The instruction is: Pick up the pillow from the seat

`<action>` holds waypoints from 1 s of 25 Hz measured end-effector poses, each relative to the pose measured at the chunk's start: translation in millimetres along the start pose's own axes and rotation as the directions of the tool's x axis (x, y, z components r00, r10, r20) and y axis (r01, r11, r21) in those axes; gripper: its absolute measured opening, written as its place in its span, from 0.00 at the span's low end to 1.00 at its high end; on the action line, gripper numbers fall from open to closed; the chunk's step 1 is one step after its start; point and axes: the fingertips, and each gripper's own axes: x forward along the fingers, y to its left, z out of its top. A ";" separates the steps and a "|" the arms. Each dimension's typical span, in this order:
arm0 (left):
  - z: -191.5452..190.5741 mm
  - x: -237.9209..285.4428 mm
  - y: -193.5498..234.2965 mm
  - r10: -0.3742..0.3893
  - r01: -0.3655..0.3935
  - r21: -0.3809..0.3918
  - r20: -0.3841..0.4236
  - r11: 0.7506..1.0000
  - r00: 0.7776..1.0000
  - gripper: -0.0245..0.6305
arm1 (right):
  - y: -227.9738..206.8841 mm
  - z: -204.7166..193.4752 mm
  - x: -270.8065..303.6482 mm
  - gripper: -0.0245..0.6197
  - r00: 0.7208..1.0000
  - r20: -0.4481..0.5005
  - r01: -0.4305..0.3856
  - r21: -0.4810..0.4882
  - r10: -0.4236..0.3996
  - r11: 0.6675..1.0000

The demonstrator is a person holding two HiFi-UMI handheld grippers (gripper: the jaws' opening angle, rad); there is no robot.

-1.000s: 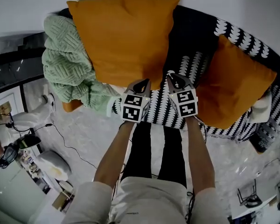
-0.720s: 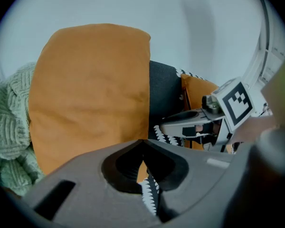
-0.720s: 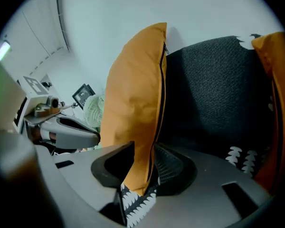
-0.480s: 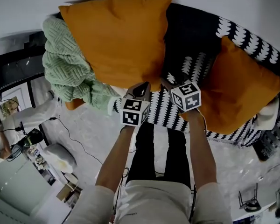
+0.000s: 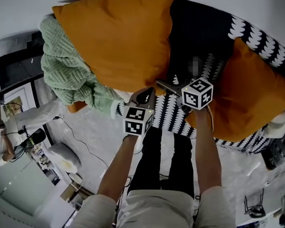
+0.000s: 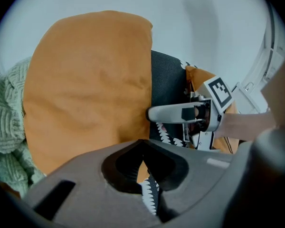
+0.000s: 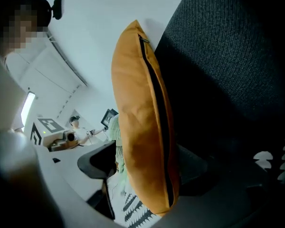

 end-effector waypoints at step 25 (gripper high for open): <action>3.8 4.2 36.9 0.045 -0.044 -0.027 0.036 0.999 0.998 0.05 | -11.2 -4.0 84.0 0.88 0.989 -0.008 -0.150 0.030 0.151 0.988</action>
